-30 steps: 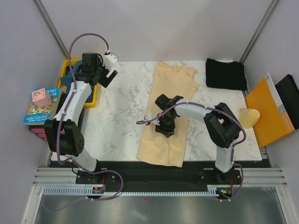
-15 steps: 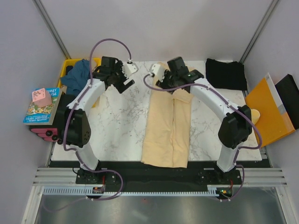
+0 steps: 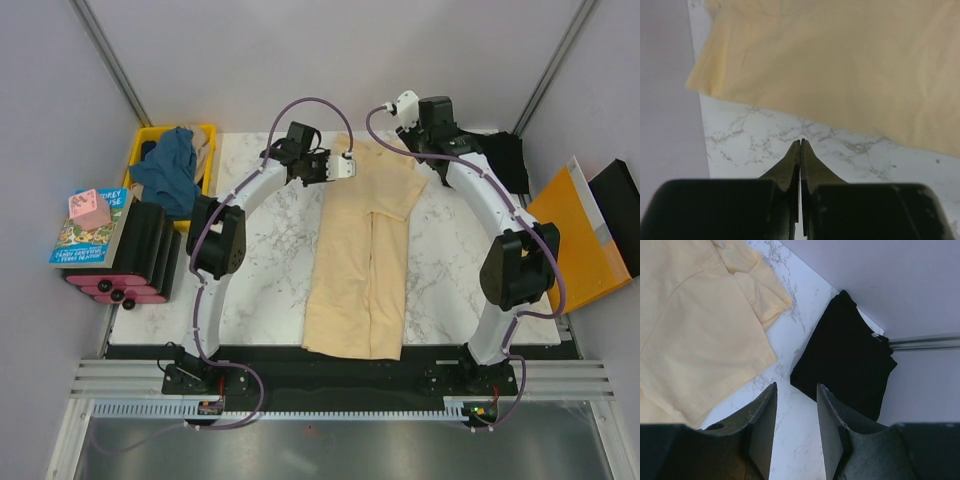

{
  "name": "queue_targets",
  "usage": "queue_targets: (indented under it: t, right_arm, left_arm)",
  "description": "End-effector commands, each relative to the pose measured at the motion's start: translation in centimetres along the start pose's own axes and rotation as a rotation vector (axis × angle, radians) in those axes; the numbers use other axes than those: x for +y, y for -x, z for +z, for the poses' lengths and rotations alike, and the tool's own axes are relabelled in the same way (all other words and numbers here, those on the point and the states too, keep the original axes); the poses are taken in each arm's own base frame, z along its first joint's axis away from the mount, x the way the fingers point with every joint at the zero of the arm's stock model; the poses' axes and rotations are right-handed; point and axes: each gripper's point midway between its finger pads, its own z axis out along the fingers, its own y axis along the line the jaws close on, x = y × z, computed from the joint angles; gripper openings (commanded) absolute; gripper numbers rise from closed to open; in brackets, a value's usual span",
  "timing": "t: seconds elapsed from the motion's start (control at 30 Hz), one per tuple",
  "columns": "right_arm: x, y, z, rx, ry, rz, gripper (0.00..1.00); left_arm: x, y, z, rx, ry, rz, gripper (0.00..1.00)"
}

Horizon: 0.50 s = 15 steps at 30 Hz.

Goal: Fold and stack the t-shirts
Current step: Fold the tshirt

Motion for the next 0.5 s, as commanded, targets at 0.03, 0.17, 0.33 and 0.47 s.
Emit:
queue_targets:
  t: [0.03,0.17,0.33,0.47]
  right_arm:
    - [0.1,0.0,-0.6,-0.011,-0.018,-0.003,0.45]
    - [0.3,-0.2,-0.4,-0.003,-0.016,-0.003,0.45]
    - [0.5,-0.2,-0.2,-0.002,-0.009,0.001,0.45]
    - [1.0,-0.5,0.4,0.01,0.01,-0.001,0.45]
  left_arm:
    - [1.5,4.9,1.5,-0.193,-0.008,0.264,0.02]
    - [-0.2,6.5,2.3,-0.298,-0.063,0.315,0.02]
    - [-3.0,5.7,3.9,-0.307,-0.135,0.401,0.02]
    - [-5.3,4.0,4.7,-0.278,-0.192,0.448,0.02]
